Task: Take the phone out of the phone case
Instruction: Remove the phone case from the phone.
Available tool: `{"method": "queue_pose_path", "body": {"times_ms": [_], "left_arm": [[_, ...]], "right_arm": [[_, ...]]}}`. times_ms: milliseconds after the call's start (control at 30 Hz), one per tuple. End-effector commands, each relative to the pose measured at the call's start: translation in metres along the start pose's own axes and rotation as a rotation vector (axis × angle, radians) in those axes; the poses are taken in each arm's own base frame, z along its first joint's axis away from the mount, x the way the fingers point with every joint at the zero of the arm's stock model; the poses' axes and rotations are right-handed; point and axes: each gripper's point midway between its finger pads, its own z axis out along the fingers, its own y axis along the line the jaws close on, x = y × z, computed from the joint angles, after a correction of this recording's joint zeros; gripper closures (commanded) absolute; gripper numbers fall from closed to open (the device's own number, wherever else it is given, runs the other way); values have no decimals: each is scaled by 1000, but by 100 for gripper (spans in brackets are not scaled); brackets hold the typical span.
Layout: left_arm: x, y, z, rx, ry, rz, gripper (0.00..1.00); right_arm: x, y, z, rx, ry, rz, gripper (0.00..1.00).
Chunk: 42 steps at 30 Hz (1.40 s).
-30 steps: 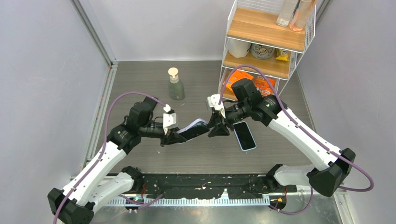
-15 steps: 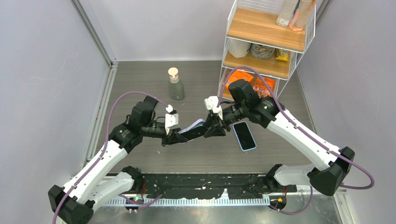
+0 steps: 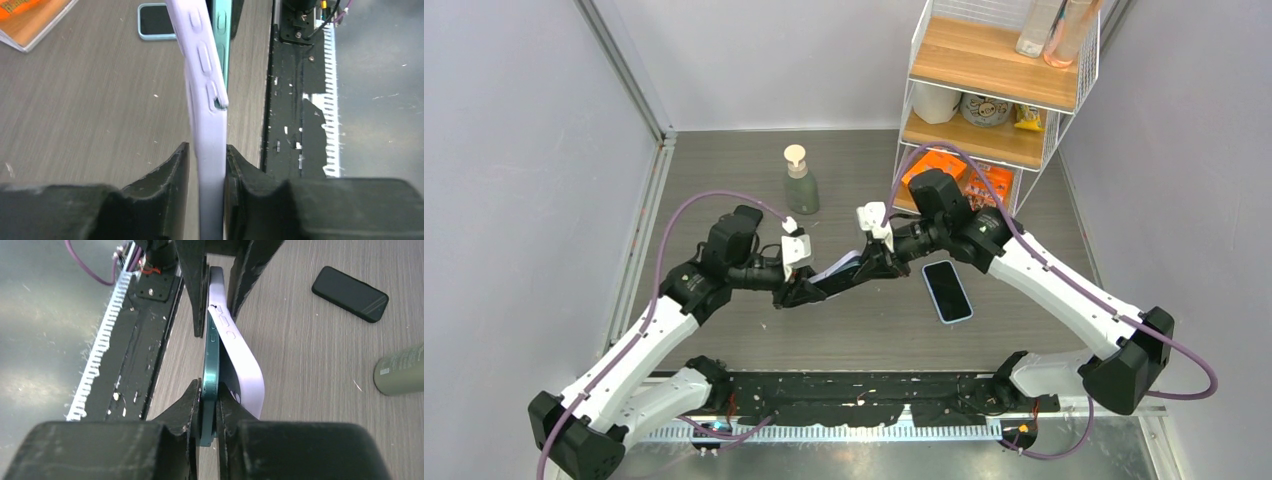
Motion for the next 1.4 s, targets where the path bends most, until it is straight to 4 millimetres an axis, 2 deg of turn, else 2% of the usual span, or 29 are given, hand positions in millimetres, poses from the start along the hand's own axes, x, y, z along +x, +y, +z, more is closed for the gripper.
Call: {"method": "queue_pose_path", "body": {"times_ms": [0, 33, 133, 200, 267, 533, 633, 800, 1367], "left_arm": [[-69, 10, -19, -80, -170, 146, 52], [-72, 8, -22, -80, -173, 139, 42], [-84, 2, -24, -55, -197, 103, 19], [-95, 3, -23, -49, -230, 66, 10], [-104, 9, -19, -52, -257, 7, 6], [-119, 32, -3, -74, -281, -171, 13], [-117, 39, 2, -89, -275, -216, 16], [-112, 39, 13, -62, -254, -272, 19], [-96, 54, 39, -72, -207, -338, 33]], "right_arm": [[-1, 7, -2, 17, 4, -99, 95], [-2, 7, -5, 33, 6, -113, 95], [-2, 5, -8, 57, 16, -131, 95], [-4, 5, -8, 57, 13, -130, 95], [-6, 2, -8, 64, 15, -134, 95], [-14, -5, -10, 88, 16, -137, 95], [-14, -6, -10, 91, 16, -133, 95], [-11, -8, -10, 103, 24, -132, 95], [-10, -11, -9, 115, 28, -126, 95]]}}
